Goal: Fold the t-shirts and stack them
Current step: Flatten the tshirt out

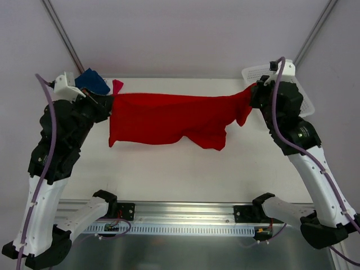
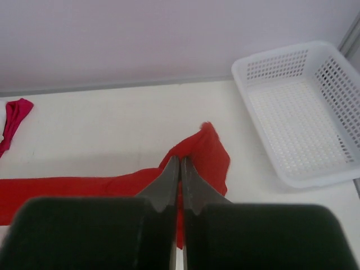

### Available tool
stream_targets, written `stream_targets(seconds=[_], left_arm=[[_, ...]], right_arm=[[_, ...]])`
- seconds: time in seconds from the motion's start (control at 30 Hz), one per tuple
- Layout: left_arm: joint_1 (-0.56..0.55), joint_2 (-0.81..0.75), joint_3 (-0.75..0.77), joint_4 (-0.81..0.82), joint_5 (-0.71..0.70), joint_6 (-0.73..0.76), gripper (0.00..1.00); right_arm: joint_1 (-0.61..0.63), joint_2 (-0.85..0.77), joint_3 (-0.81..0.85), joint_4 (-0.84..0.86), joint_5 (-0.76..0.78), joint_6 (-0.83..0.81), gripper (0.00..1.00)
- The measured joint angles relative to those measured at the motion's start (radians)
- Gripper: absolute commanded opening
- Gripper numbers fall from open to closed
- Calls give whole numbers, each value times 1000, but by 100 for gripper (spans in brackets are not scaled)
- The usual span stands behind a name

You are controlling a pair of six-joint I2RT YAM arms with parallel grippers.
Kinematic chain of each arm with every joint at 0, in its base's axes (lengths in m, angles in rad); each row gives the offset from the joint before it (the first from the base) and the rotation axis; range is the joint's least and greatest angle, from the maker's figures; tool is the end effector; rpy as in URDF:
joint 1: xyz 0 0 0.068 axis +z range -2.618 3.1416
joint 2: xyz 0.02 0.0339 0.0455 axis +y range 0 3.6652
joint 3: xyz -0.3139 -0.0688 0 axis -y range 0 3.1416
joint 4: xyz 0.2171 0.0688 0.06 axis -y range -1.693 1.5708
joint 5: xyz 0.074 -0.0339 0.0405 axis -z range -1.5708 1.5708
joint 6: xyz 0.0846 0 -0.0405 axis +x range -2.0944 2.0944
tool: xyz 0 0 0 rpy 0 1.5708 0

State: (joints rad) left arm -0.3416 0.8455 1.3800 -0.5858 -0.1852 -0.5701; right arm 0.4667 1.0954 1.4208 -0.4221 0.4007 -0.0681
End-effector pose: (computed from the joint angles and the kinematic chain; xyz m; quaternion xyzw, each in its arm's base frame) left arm 0.1230 -0.0272 0.5026 -0.1456 0.7099 -0.2417 0.6453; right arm 0.2060 0.0668 0.5042 -0.0627 0.7352 -0.0140 0.6748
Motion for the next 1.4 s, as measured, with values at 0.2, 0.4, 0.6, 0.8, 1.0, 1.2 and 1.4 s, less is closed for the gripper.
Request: stream_targets(seconds=[0.2, 0.4, 0.6, 0.8, 1.0, 1.2, 1.4], left_arm=[[0, -27, 145, -23, -50, 76, 0], [-4, -128, 200, -55, -85, 124, 0], [-12, -232, 249, -56, -89, 159, 0], [-12, -290, 275, -56, -88, 171, 0], [-12, -304, 278, -55, -92, 172, 0], [-11, -150, 237, -29, -136, 171, 0], [19, 320, 330, -10, -101, 178, 0]], right_arm=[[27, -111, 18, -37, 23, -57, 0], [45, -244, 18, -46, 10, -102, 0], [50, -369, 17, -19, -51, -117, 0], [55, -433, 3, 11, -126, -117, 0], [55, -424, 3, 25, -144, -117, 0], [53, -219, 33, 29, -101, -129, 0], [14, 171, 99, 23, -80, -148, 0]])
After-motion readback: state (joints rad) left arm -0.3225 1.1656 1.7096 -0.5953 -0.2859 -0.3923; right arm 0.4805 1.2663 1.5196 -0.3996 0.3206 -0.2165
